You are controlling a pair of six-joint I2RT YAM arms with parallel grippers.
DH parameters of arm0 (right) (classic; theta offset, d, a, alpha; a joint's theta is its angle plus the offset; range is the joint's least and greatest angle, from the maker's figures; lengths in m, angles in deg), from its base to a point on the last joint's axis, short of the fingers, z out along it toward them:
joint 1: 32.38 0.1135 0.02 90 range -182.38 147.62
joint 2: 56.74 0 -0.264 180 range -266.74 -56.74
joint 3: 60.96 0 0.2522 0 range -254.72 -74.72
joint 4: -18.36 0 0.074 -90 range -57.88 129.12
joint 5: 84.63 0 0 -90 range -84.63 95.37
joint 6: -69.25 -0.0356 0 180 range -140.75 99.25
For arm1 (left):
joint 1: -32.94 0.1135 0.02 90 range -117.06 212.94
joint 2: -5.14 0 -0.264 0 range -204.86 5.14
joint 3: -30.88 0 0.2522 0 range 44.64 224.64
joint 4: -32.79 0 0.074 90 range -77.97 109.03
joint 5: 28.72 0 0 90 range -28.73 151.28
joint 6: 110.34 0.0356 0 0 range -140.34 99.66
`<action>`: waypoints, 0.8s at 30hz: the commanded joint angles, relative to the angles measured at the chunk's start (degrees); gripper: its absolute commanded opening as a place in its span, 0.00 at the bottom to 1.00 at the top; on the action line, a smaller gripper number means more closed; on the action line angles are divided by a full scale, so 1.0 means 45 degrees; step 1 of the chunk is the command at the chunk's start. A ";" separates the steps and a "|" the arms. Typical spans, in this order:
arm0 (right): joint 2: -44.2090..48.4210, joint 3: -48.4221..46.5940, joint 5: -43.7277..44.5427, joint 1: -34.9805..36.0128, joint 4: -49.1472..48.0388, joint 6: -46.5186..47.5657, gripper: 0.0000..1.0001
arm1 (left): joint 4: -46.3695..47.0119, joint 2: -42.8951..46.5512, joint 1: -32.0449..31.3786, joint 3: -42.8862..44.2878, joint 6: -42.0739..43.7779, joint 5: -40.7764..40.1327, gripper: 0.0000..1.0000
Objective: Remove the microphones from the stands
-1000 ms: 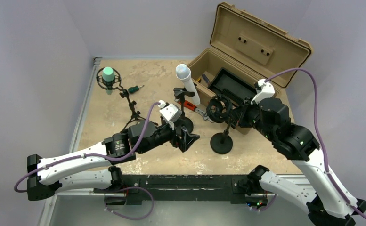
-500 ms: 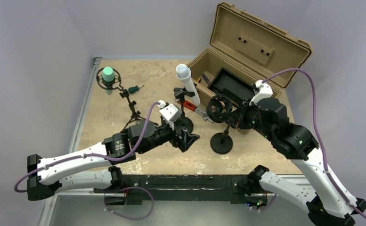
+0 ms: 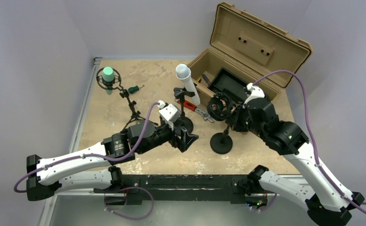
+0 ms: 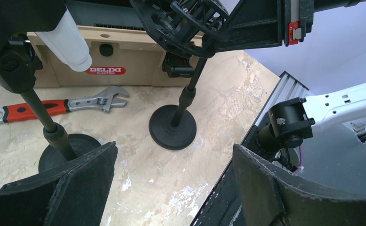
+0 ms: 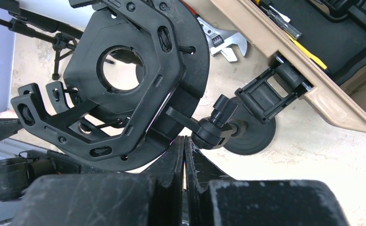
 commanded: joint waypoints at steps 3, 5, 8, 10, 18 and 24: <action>-0.0148 0.0126 0.0155 -0.0015 0.1339 0.0368 0.00 | 0.0249 0.0246 -0.0042 0.0181 0.0002 -0.0159 0.90; -0.0211 -0.0895 0.0271 -0.0007 0.0943 0.0517 0.00 | 0.0365 0.0186 -0.0035 0.0170 0.0003 -0.0113 0.90; -0.0517 -0.2018 0.0850 -0.0015 0.0775 0.0680 0.04 | 0.0337 0.0102 -0.0038 0.0246 0.0003 -0.0040 0.90; -0.0857 -0.2481 0.1497 -0.0010 0.1048 0.0711 0.13 | 0.0291 0.0138 -0.0036 0.0294 0.0003 -0.0009 0.90; -0.1137 -0.3376 0.2138 -0.0019 0.1455 0.1083 0.17 | 0.0289 0.0420 -0.0031 0.0099 0.0047 -0.0164 0.90; -0.1121 -0.3124 0.1788 -0.0021 0.1504 0.1005 0.18 | 0.0263 0.0373 -0.0035 0.0155 0.0037 -0.0066 0.90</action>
